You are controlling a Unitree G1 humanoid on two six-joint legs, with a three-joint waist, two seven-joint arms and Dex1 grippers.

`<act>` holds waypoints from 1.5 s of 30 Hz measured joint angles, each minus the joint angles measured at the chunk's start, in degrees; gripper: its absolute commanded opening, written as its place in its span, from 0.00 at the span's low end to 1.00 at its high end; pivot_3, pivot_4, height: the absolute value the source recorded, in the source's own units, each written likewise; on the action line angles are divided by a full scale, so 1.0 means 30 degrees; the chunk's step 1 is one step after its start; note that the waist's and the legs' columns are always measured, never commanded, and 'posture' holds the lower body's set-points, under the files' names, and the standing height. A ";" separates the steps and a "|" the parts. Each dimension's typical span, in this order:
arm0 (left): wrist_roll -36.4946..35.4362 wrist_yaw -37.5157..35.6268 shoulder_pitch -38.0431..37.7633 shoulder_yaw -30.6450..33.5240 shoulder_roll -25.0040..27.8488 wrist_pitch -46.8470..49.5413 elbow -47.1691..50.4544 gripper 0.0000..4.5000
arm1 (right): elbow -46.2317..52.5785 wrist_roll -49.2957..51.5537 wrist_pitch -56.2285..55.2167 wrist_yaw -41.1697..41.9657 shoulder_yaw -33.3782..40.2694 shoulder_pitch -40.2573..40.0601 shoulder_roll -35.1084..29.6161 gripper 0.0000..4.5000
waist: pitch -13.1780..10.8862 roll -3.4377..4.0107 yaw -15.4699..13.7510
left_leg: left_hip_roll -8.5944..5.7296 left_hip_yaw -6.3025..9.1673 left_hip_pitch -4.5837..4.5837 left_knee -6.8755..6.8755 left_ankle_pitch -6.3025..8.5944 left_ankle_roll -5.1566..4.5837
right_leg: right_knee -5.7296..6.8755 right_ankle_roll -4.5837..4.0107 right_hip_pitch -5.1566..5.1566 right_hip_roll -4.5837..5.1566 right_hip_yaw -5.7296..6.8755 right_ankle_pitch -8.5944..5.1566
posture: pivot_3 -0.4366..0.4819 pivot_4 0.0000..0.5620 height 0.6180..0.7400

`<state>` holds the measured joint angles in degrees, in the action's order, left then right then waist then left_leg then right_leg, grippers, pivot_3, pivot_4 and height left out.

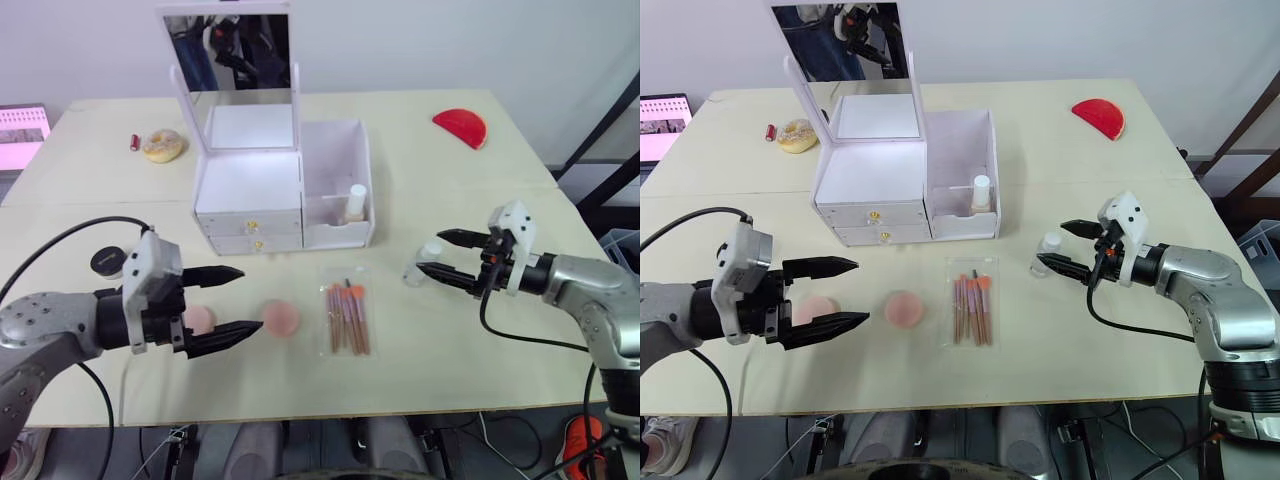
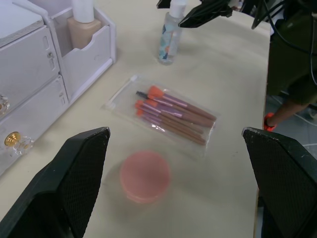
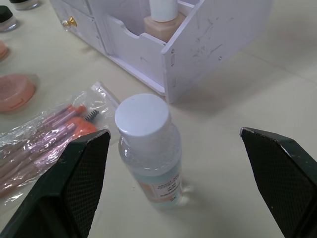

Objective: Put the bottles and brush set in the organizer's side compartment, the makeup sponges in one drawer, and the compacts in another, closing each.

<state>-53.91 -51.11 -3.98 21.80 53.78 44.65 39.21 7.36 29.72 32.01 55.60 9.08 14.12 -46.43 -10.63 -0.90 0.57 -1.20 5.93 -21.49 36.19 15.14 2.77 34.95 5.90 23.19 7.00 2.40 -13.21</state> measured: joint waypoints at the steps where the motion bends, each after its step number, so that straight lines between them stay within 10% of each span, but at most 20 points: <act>1: -0.0041 0.0048 -0.0001 0.0000 0.0000 0.0006 0.0000 1.00 | 0.0000 0.0040 0.0029 0.0021 0.0027 0.0016 0.0000 0.93 | 0.0000 0.0000 0.0000 | 0.0002 0.0000 0.0000 0.0000 0.0000 0.0000 | 0.0001 -0.0001 0.0000 -0.0003 0.0000 0.0000 | 0.48 0.27 1.00; 9: -0.0183 0.0217 -0.0229 0.0001 0.0008 0.0018 0.0084 1.00 | 0.0160 0.0752 0.0461 0.0326 0.0232 0.0124 -0.0015 0.15 | 0.0002 -0.0002 0.0001 | 0.0005 -0.0003 0.0006 -0.0001 0.0000 0.0000 | 0.0001 -0.0002 -0.0002 -0.0007 -0.0008 0.0001 | 0.48 0.27 1.00; 25: -0.0365 0.0195 -0.0374 0.0002 0.0217 0.0017 0.0084 1.00 | 0.1437 0.1593 0.1381 0.0273 0.0294 0.0639 -0.0036 0.14 | -0.0007 0.0012 0.0038 | 0.0010 -0.0005 0.0005 -0.0001 0.0000 0.0000 | 0.0002 -0.0012 0.0011 -0.0015 -0.0014 0.0007 | 0.48 0.27 1.00; 35: -0.0100 0.0254 -0.0561 0.0319 0.0348 -0.0050 -0.0348 1.00 | 0.4424 0.4813 0.5527 -0.1711 -0.1390 0.9353 0.1184 0.14 | -0.0025 0.0036 0.0107 | 0.0038 -0.0003 -0.0001 -0.0008 0.0000 0.0000 | 0.0007 -0.0048 0.0059 -0.0057 -0.0033 0.0027 | 0.48 0.27 1.00; 45: -0.0207 0.0942 0.0054 0.0637 0.0279 -0.0045 -0.0612 1.00 | -0.1873 0.0536 0.5512 -0.3775 -0.6327 1.5269 0.5224 0.14 | -0.0020 0.0027 0.0083 | 0.0034 -0.0005 -0.0040 -0.0043 0.0000 0.0001 | 0.0003 -0.0032 0.0098 -0.0061 -0.0040 0.0031 | 0.48 0.27 1.00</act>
<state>-54.53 -48.29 -3.82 23.71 54.62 44.51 37.37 1.74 31.33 48.55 44.27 -9.90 59.93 -30.76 -10.69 -0.82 0.81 -1.10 5.91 -21.61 36.06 15.14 2.77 34.96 5.81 23.48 6.81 2.28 -13.11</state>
